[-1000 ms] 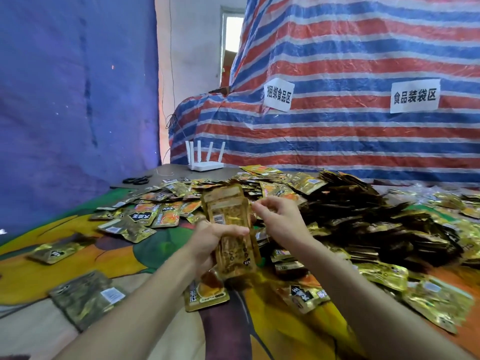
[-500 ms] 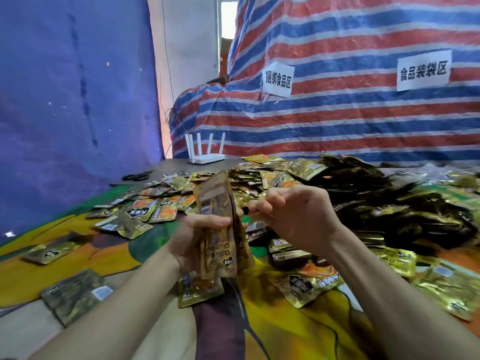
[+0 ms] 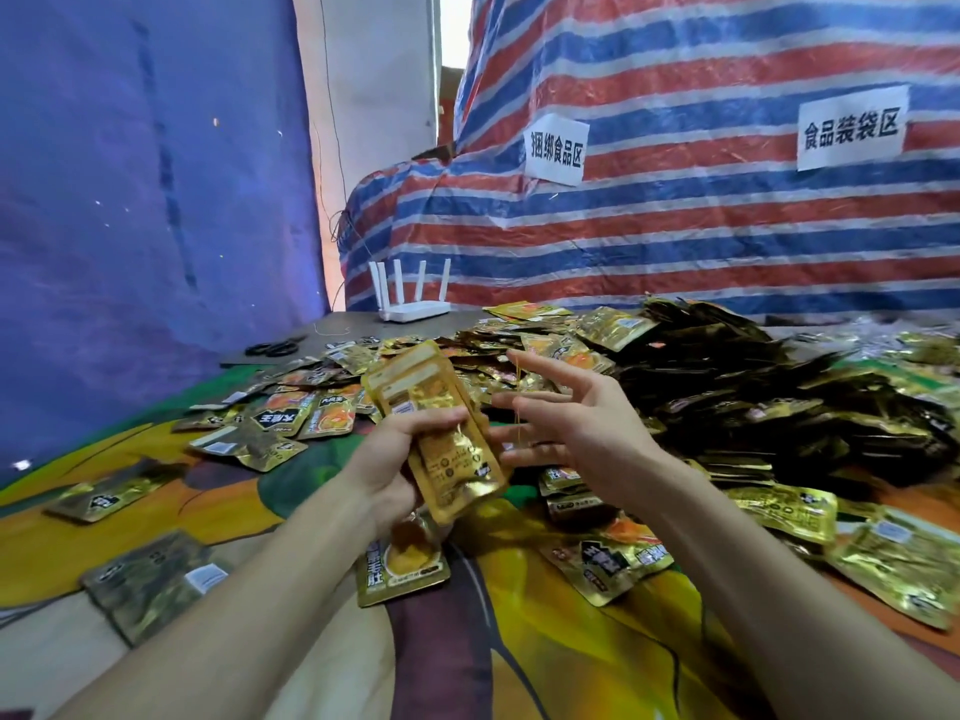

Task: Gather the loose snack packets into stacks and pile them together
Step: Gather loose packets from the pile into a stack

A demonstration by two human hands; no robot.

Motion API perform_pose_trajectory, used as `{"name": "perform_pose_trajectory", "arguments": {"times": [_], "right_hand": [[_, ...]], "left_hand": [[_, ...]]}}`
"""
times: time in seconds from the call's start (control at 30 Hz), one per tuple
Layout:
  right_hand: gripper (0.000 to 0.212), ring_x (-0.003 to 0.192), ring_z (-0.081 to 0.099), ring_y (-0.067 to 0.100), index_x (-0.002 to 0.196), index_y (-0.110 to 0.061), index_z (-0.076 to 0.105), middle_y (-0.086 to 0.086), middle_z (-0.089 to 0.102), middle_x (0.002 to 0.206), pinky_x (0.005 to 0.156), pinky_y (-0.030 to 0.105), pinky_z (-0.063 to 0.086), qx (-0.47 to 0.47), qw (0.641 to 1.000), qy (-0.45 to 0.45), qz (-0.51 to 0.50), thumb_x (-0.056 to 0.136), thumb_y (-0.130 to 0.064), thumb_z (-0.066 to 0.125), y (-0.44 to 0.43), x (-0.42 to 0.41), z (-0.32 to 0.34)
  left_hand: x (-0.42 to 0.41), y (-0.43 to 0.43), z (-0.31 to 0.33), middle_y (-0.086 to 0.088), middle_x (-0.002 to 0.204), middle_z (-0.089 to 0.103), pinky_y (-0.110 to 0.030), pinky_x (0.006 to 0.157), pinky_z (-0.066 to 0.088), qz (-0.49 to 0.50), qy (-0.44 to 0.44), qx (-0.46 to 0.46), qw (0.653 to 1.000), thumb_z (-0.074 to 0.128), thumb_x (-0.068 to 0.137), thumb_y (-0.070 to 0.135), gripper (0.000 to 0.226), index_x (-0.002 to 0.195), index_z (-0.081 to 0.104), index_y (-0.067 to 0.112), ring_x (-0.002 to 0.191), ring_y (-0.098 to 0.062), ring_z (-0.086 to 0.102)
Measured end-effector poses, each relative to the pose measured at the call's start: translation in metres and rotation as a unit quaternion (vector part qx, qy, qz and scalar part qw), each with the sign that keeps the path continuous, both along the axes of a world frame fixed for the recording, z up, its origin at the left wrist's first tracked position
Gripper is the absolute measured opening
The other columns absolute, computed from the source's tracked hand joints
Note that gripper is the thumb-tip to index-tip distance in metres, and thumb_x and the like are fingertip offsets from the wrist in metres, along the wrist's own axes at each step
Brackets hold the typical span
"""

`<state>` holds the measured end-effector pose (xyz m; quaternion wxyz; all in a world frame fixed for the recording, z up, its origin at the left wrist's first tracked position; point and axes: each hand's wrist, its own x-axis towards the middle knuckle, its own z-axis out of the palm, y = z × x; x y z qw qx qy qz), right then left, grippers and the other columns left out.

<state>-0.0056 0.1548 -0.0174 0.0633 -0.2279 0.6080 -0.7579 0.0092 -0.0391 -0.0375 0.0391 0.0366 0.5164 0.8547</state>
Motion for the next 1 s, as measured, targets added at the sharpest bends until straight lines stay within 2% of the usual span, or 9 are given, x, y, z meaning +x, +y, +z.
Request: {"name": "perform_pose_trajectory", "arguments": {"times": [0.13,0.2,0.3,0.4,0.53,0.7,0.77,0.9,1.0], "right_hand": [[0.061,0.088,0.077,0.028,0.136,-0.026,0.063,0.016,0.068,0.117,0.065,0.043,0.063,0.072,0.997,0.009,-0.04,0.082,-0.004,0.082,-0.009,0.004,-0.005],[0.064,0.093,0.076,0.028,0.132,-0.03,0.066,0.014,0.065,0.121,0.066,0.044,0.064,0.093,0.994,0.015,-0.05,0.077,-0.008,0.087,-0.017,0.009,-0.008],[0.066,0.094,0.073,0.017,0.126,-0.037,0.067,0.005,0.063,0.118,0.064,0.043,0.064,0.123,0.989,0.046,-0.067,0.07,-0.011,0.092,-0.034,0.016,-0.016],[0.067,0.092,0.073,0.008,0.125,-0.037,0.065,-0.005,0.065,0.116,0.071,0.038,0.064,0.108,0.982,0.109,-0.106,0.068,-0.015,0.093,-0.048,0.02,-0.021],[0.068,0.101,0.068,-0.002,0.128,-0.027,0.064,-0.016,0.068,0.112,0.081,0.019,0.057,0.08,0.961,0.21,-0.161,0.068,-0.012,0.093,-0.051,0.019,-0.023],[0.09,0.109,0.05,-0.028,0.142,-0.029,0.055,-0.036,0.055,0.118,0.084,-0.004,0.039,0.075,0.954,0.238,-0.169,0.063,-0.012,0.095,-0.05,0.016,-0.026],[0.081,0.101,0.057,-0.023,0.136,-0.026,0.059,-0.025,0.06,0.114,0.078,-0.001,0.045,0.091,0.957,0.225,-0.16,0.065,-0.008,0.093,-0.05,0.014,-0.026],[0.045,0.09,0.071,0.006,0.115,-0.024,0.067,-0.005,0.072,0.103,0.081,0.033,0.061,0.162,0.953,0.188,-0.172,0.075,-0.024,0.088,-0.045,0.011,-0.024],[0.028,0.081,0.074,0.012,0.1,-0.02,0.072,-0.002,0.076,0.09,0.074,0.038,0.063,0.177,0.96,0.157,-0.152,0.078,-0.027,0.087,-0.037,0.01,-0.018]], "left_hand": [[-0.003,-0.002,0.002,-0.014,0.087,0.078,-0.046,0.068,0.054,0.101,0.002,0.063,0.993,0.069,0.081,0.009,0.015,0.095,0.068,0.006,0.074,-0.03,0.076],[-0.004,-0.005,0.003,-0.014,0.089,0.078,-0.046,0.069,0.052,0.131,0.006,0.105,0.986,0.066,0.088,0.011,0.008,0.095,0.068,0.008,0.072,-0.029,0.076],[-0.001,-0.006,0.008,-0.017,0.099,0.077,-0.051,0.072,0.053,0.132,0.013,0.166,0.977,0.07,0.082,0.017,0.026,0.106,0.066,0.009,0.078,-0.033,0.076],[0.004,0.001,0.01,-0.017,0.094,0.077,-0.049,0.06,0.06,0.099,0.026,0.177,0.979,0.072,0.074,0.026,0.037,0.105,0.066,0.009,0.078,-0.034,0.076],[0.007,0.016,0.008,-0.019,0.104,0.076,-0.047,0.065,0.063,0.086,0.012,0.183,0.979,0.073,0.074,0.033,0.049,0.114,0.065,0.007,0.087,-0.036,0.075],[0.006,0.025,0.005,-0.019,0.113,0.073,-0.048,0.083,0.061,0.084,0.006,0.176,0.981,0.073,0.081,0.029,0.049,0.124,0.064,0.005,0.098,-0.035,0.073],[0.005,0.023,0.005,-0.02,0.107,0.075,-0.049,0.077,0.062,0.087,0.003,0.178,0.98,0.073,0.083,0.027,0.04,0.115,0.067,0.004,0.092,-0.036,0.075],[0.006,0.014,0.005,-0.021,0.104,0.075,-0.05,0.061,0.062,0.054,-0.005,0.171,0.984,0.072,0.085,0.024,0.033,0.109,0.067,0.002,0.087,-0.037,0.075],[0.005,0.014,0.003,-0.02,0.104,0.075,-0.045,0.058,0.061,0.028,-0.011,0.127,0.991,0.073,0.078,0.024,0.03,0.097,0.077,0.001,0.087,-0.034,0.075]]}}
